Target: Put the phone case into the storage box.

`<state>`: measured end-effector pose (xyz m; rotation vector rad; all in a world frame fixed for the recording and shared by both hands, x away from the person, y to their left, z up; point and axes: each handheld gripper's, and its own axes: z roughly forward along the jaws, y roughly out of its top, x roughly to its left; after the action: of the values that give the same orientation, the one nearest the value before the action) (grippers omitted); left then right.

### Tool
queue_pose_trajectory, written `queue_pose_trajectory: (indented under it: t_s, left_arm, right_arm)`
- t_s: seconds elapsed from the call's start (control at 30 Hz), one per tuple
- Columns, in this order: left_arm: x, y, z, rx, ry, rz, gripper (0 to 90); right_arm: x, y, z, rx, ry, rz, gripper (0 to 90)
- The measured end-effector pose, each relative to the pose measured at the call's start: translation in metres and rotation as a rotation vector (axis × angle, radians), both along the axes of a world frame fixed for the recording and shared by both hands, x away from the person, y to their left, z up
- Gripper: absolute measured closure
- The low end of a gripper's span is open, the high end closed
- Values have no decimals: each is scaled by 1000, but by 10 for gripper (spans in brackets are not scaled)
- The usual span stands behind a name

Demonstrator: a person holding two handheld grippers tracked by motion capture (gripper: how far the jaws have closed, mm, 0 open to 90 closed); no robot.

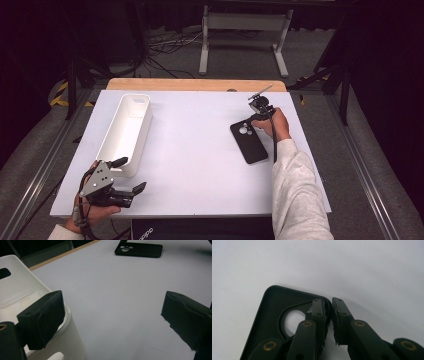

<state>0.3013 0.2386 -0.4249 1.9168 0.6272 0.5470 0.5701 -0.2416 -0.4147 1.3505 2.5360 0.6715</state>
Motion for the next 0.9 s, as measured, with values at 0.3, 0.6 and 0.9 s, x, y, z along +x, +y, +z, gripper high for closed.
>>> queue_pose_trajectory:
  t_s: [0.3,0.6,0.9]
  left_arm:
    - [1,0,0,-4,2,2,57]
    - [0,1,1,-15,3,4,57]
    - [0,1,2,-17,-2,6,57]
  right_arm:
    - [-10,-5,6,65,-46,19,829]
    - [-24,-10,16,122,-122,30,832]
    - [-42,-14,31,170,-214,30,835]
